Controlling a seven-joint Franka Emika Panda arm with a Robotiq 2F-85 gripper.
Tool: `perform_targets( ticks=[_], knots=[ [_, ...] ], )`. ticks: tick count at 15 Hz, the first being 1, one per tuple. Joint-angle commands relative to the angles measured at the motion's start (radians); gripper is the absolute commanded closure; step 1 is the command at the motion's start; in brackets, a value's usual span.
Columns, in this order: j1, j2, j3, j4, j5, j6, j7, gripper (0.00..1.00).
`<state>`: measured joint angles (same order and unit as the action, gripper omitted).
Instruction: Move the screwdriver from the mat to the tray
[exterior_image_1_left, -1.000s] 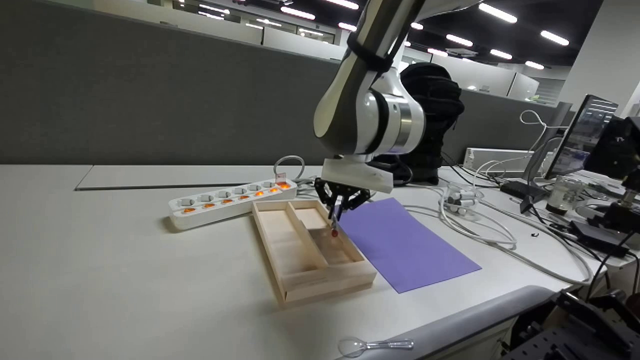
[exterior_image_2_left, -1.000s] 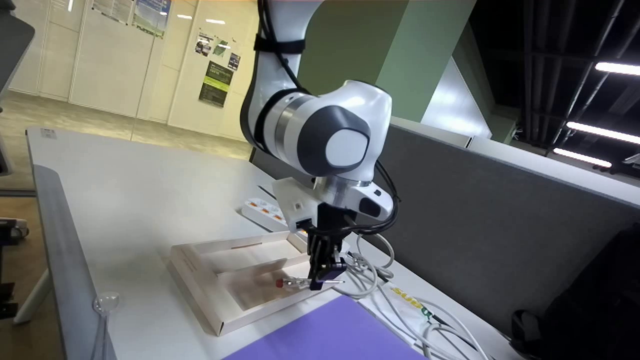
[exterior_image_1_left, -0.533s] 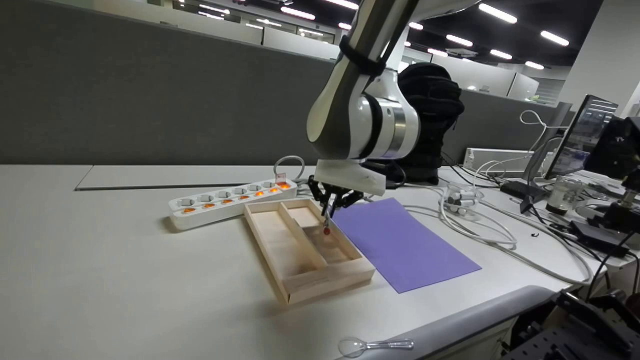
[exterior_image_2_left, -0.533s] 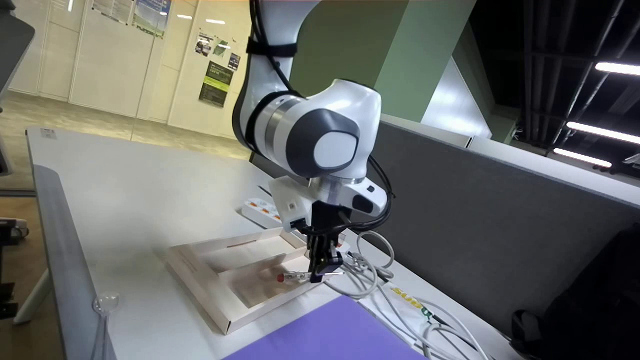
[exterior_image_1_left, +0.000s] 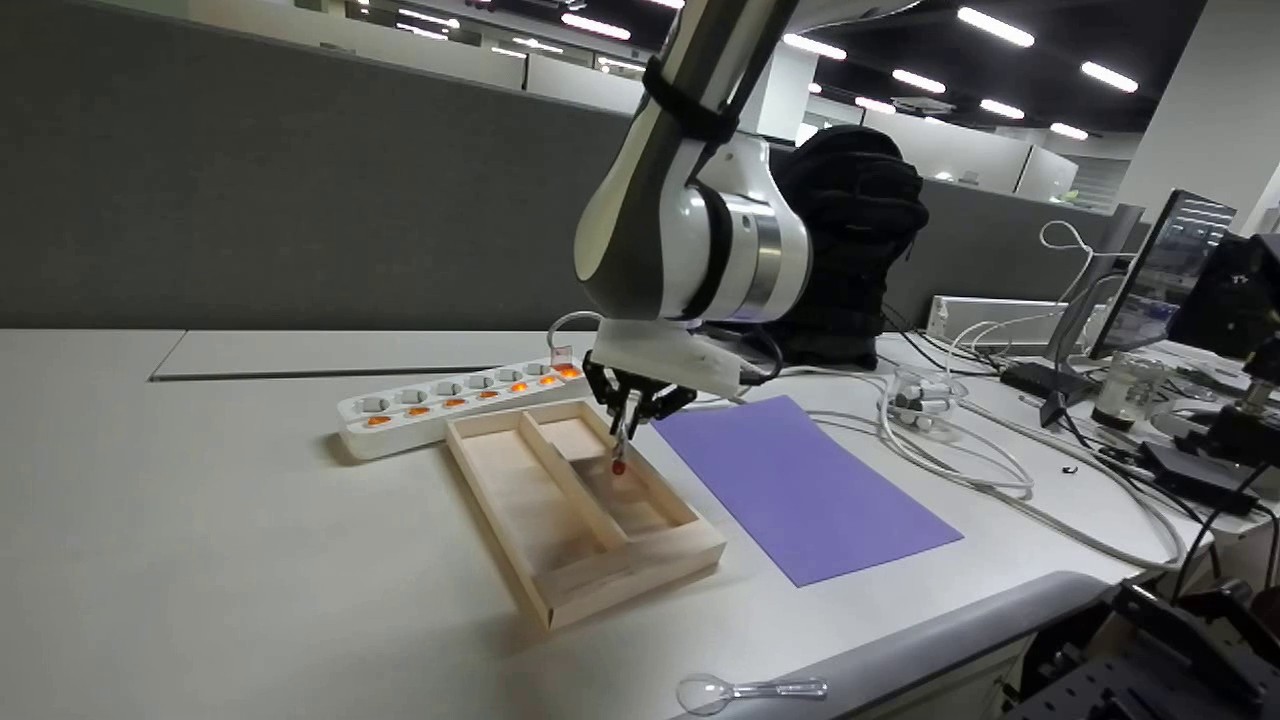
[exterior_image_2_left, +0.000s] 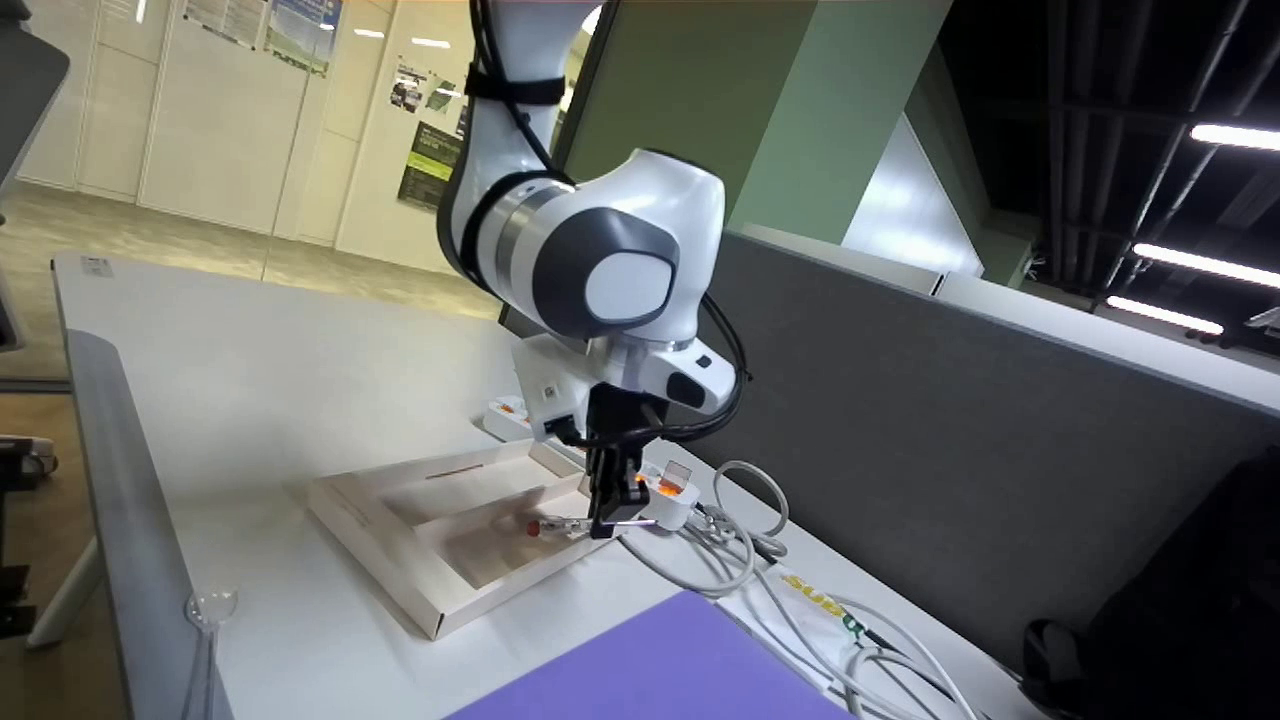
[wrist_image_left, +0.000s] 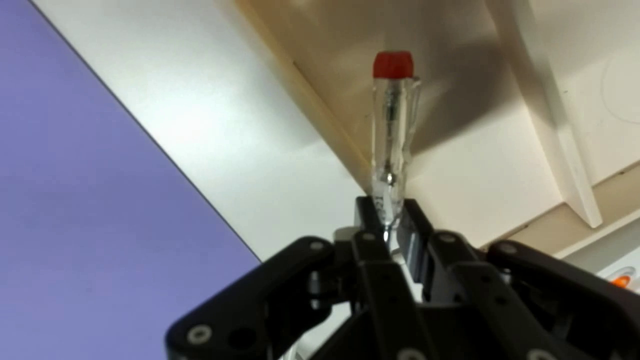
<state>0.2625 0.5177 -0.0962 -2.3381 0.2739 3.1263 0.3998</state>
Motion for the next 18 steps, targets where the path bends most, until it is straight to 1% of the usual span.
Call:
perform_targets(
  ticks=[1,3,7,10,14,18],
  knots=[
    [0.010,0.022,0.006,0.021,0.026,0.000,0.038,0.96],
    [0.006,0.008,0.009,0.013,0.036,0.009,0.037,0.96],
    [0.008,-0.036,-0.012,-0.009,0.056,0.027,0.043,0.96],
    [0.002,-0.048,-0.008,-0.003,0.061,0.014,0.036,0.96],
    [-0.017,-0.046,0.031,0.016,0.063,-0.010,0.028,0.96],
    [-0.021,-0.028,0.063,0.033,0.064,-0.029,0.030,0.96]
  ],
)
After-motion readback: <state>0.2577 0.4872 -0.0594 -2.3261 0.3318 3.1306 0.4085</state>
